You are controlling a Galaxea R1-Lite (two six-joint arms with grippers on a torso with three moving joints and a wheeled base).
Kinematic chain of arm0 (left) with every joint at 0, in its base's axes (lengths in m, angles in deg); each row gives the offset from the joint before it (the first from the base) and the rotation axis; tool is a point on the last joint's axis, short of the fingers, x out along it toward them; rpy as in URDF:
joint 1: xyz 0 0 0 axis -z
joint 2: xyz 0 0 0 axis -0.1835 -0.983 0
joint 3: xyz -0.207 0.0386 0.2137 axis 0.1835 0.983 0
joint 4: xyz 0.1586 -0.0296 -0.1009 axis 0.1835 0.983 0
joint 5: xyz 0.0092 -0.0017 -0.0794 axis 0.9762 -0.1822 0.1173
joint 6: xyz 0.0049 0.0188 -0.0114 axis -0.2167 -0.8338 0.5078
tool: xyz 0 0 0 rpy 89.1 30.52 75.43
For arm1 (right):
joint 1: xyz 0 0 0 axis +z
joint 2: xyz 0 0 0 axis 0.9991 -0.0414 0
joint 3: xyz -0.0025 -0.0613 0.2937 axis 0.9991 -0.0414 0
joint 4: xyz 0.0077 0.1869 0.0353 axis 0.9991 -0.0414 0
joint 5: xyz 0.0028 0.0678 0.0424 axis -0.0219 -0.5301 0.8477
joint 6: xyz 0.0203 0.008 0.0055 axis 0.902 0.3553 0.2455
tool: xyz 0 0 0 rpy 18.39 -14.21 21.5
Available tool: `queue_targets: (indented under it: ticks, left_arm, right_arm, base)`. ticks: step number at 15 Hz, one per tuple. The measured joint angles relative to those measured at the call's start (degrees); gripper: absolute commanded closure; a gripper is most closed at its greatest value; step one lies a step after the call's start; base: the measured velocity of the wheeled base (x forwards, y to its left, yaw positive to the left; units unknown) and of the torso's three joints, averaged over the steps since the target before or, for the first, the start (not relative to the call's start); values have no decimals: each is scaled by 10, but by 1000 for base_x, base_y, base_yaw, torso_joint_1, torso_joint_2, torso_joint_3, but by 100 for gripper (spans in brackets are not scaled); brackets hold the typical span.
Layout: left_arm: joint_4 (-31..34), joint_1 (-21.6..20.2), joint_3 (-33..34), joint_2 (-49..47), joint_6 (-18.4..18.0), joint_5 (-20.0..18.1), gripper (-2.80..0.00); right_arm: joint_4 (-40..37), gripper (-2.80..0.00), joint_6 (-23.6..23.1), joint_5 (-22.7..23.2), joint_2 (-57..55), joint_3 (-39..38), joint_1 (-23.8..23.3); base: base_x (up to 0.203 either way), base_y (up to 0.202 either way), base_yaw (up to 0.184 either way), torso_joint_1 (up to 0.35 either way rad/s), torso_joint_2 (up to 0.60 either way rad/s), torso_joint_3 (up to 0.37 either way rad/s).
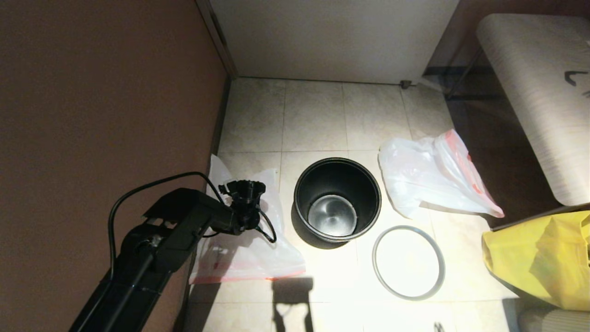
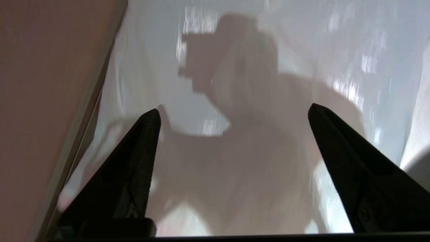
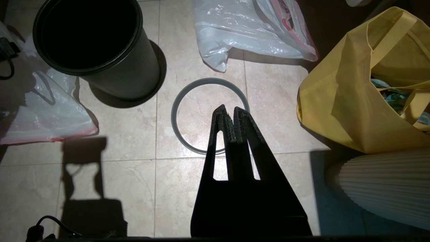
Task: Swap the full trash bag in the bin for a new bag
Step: Pick up a new trash bag
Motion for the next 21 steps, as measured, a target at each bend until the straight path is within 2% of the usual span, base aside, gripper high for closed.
queue_targets:
  ticks: [2,4,8,10,17,19,21]
  left_arm:
    - [15,-6,-39,-26,-1,9,-280]
    - [19,-6,-50,-45,-2,21,-280]
    - [14,-11,-59,-62,-38,26,-280]
    - [13,-13,-61,-70,-41,27,0]
    - [9,-14,-62,-81,-51,32,0]
    - [13,-14,-60,-80,-50,50,0]
    - [19,-12,-28,-69,-46,59,0]
  right_arm:
    - [0,0,0,0,0,0,0]
    - [0,0,0,0,0,0,0]
    - [0,0,0,0,0,0,0]
    - [0,0,0,0,0,0,0]
    - [0,0,0,0,0,0,0]
    - [0,0,0,0,0,0,0]
    - [0,0,0,0,0,0,0]
  base:
    - [0,0,0,0,0,0]
    - [0,0,0,0,0,0]
    - [0,0,0,0,0,0]
    - [0,0,0,0,0,0]
    - [0,0,0,0,0,0]
    - [0,0,0,0,0,0]
    - [0,0,0,0,0,0]
